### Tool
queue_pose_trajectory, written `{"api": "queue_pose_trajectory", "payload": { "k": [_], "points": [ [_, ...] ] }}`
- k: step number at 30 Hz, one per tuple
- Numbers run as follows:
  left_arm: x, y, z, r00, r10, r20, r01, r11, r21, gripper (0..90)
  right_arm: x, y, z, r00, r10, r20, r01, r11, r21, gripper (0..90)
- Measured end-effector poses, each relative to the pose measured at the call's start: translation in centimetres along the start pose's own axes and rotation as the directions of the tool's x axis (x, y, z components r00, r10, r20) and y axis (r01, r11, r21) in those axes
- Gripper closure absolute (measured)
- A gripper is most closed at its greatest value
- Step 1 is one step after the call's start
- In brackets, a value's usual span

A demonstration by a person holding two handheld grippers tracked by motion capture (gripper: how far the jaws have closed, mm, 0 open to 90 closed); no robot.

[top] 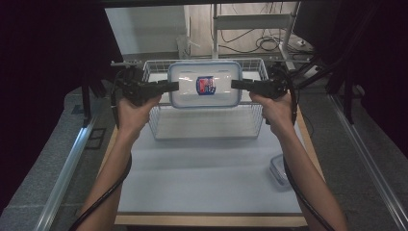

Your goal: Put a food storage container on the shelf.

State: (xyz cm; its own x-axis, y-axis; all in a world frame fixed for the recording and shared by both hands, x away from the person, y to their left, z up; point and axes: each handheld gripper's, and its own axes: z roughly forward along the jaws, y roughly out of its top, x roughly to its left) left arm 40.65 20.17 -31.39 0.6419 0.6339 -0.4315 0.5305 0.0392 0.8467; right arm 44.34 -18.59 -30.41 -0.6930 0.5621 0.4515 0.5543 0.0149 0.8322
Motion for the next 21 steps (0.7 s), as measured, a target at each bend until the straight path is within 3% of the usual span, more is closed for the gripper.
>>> {"api": "queue_pose_trajectory", "payload": {
  "k": [15, 21],
  "points": [
    [1.8, 0.3, 1.0, 0.9989, -0.045, -0.013, 0.045, 0.999, -0.006, 51.6, -1.5, 0.8, 1.7, 0.999, 0.043, 0.01, -0.043, 0.9991, 0.008, 48.8],
    [2.0, 0.4, 1.1, 0.9976, -0.068, -0.017, 0.068, 0.9977, -0.007, 51.4, -1.6, 1.4, 1.9, 0.9978, 0.066, 0.013, -0.066, 0.9973, 0.032, 48.6]
  ]
}}
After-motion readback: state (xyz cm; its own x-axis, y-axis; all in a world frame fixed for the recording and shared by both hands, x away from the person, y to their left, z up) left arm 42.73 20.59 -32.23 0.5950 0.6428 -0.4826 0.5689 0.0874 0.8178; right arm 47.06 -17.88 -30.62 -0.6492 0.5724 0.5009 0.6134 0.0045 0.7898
